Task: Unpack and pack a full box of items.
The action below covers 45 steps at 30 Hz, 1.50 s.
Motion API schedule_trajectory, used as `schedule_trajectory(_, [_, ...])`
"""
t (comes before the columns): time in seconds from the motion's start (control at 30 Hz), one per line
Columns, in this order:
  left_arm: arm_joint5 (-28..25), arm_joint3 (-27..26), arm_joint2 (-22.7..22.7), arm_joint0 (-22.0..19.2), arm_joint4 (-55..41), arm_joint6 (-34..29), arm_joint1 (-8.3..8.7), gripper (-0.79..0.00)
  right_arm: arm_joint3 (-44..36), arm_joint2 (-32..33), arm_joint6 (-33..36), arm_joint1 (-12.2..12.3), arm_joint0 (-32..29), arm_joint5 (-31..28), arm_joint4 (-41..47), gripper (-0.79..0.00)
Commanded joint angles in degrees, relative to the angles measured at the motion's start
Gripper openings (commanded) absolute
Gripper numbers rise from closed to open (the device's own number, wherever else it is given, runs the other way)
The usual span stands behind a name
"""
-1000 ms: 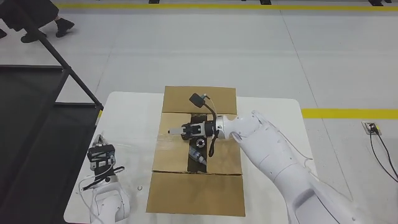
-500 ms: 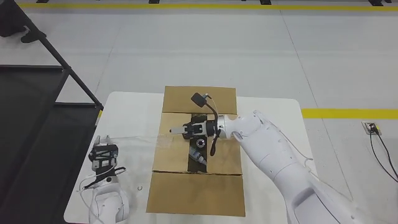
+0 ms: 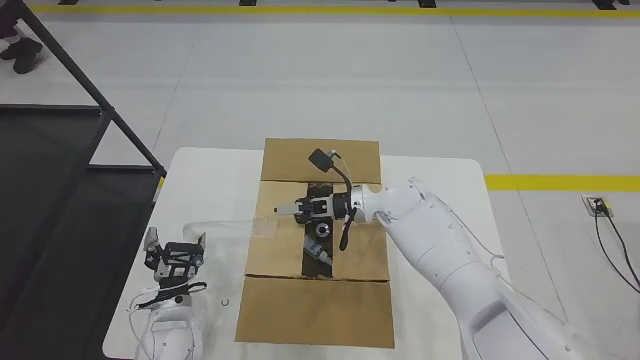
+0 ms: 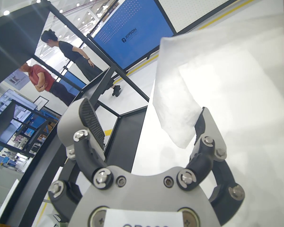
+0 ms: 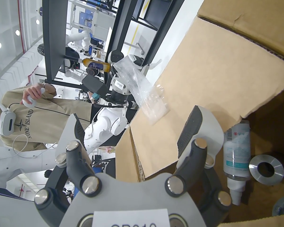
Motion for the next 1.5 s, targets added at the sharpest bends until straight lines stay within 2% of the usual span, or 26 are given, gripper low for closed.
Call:
schedule_trajectory(0.0, [-2.78, -1.52, -0.70, 1.37, 1.36, -0.56, 0.29, 0.000, 0.05, 0.15, 0.04, 0.00, 0.04, 0.01, -0.23, 0.000])
schedule_trajectory(0.23, [-10.75, -7.66, -3.96, 6.18, 1.54, -1.72, 1.12, 0.000, 0.03, 0.69, 0.28, -0.07, 0.01, 0.06, -0.55, 0.000])
schedule_trajectory(0.43, [-18.77, -13.11, -7.88, 10.64, -2.12, -2.13, 1.79, 0.000, 0.14, 1.04, 0.34, -0.16, 0.07, 0.23, -1.05, 0.000])
schedule_trajectory(0.6, [-24.95, -16.44, -11.90, 13.50, -8.82, -1.39, 2.21, 0.000, 0.18, 1.39, 0.29, -0.23, 0.14, 0.39, -1.30, 0.000])
schedule_trajectory(0.77, [-32.26, -17.02, -14.94, 14.62, -14.88, -0.68, 2.70, 0.000, 0.10, 1.63, 0.40, -0.35, 0.26, 0.76, -1.67, 0.000])
schedule_trajectory(1.03, [-37.47, -17.23, -16.31, 14.38, -18.96, 1.11, 3.21, 0.000, -2.76, 2.11, 7.24, -1.27, -0.64, 0.06, 2.07, 0.000])
schedule_trajectory(1.47, [-44.83, -17.26, -20.31, 15.35, -25.61, 3.14, 4.19, 0.000, -2.34, -0.34, 7.63, -4.57, -0.17, 2.81, 1.90, 0.000])
